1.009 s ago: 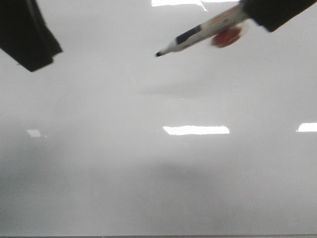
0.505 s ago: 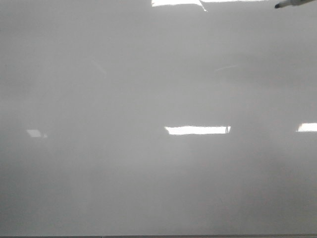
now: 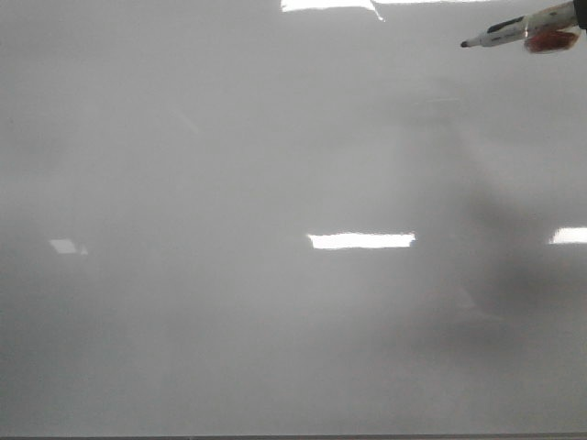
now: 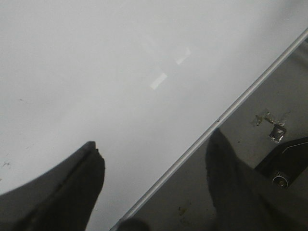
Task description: Write number 6 on whiteboard
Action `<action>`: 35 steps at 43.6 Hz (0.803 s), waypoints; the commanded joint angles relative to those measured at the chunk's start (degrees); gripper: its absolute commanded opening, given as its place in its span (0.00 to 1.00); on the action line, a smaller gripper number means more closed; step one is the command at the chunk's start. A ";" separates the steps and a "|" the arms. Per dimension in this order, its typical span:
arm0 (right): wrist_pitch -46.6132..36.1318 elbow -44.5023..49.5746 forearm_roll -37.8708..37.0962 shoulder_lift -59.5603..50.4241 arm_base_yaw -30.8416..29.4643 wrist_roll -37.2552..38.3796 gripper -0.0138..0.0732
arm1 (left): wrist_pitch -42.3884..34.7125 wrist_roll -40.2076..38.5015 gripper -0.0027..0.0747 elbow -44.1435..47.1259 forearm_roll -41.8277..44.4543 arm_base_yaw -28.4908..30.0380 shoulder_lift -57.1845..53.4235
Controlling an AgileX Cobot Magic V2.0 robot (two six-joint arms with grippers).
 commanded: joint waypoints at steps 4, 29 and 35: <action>-3.39 -4.87 1.79 2.92 -0.15 -2.32 0.09 | -3.53 -0.61 0.60 -1.41 -0.92 0.09 -1.01; 0.11 -9.96 -0.70 15.37 3.49 -4.02 0.09 | -3.76 -0.61 0.60 -1.41 -0.92 0.09 -1.01; 3.87 -9.23 -3.75 17.09 5.32 -3.09 0.09 | -3.76 -0.61 0.60 -1.41 -0.92 0.09 -1.01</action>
